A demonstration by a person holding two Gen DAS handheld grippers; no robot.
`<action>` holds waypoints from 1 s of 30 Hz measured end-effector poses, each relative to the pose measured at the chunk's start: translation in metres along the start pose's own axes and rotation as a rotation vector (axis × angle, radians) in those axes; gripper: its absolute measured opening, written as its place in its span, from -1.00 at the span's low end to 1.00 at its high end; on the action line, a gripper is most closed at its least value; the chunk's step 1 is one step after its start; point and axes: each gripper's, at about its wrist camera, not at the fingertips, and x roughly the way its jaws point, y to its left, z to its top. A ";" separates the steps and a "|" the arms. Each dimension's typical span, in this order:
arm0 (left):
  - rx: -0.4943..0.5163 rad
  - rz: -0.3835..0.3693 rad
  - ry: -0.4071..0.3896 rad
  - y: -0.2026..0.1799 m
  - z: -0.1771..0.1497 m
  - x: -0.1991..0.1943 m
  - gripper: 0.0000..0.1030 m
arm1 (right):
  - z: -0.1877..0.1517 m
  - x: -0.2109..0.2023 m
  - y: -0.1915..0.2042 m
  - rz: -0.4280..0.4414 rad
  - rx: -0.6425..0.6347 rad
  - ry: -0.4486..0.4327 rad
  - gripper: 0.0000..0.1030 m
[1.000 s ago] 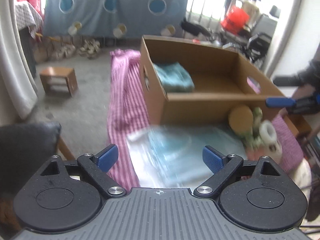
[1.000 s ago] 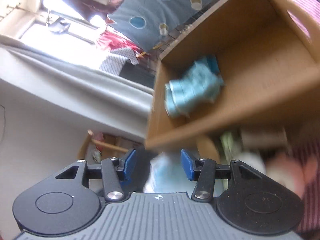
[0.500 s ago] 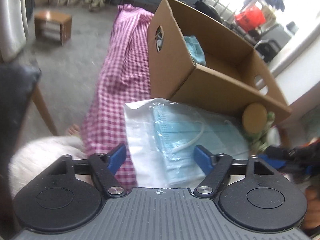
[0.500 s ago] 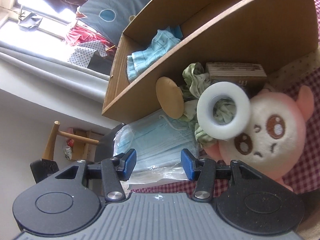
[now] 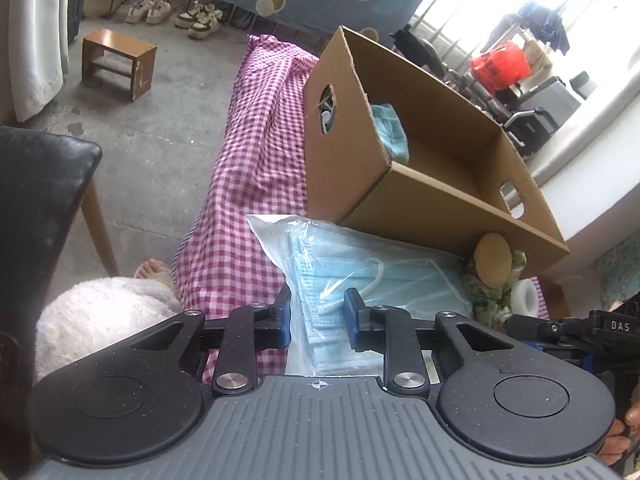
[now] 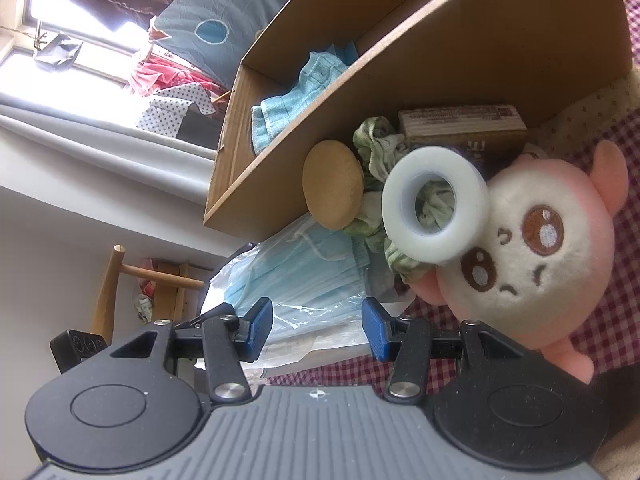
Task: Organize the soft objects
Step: 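Grasp the bagged blue face masks with the right gripper and lift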
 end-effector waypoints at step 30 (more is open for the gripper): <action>-0.027 -0.011 0.000 0.036 -0.006 0.000 -0.52 | 0.002 0.024 0.044 -0.054 -0.235 -0.030 -0.02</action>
